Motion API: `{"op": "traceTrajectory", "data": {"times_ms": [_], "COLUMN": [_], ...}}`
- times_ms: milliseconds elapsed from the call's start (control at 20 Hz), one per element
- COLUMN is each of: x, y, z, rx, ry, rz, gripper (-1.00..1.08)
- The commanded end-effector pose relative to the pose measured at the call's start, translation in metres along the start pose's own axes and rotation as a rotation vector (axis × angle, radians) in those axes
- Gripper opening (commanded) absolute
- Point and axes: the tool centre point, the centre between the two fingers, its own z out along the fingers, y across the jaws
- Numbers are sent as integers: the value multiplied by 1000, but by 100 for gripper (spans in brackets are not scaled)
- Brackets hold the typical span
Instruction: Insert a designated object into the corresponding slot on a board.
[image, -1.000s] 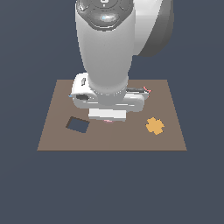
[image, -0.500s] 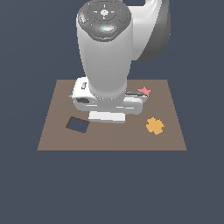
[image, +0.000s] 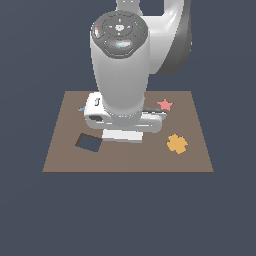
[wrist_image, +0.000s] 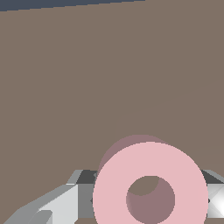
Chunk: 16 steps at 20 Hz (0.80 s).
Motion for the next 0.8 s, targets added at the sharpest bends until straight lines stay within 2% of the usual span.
{"op": "traceTrajectory", "data": {"times_ms": [0,450,750], "x": [0,0,1], "y": [0,0,3], "z": [1,0,0], "rx": [0,0,0], "ry": [0,1,1], "rz": [0,7,68], "gripper": [-100,-100,-100]}}
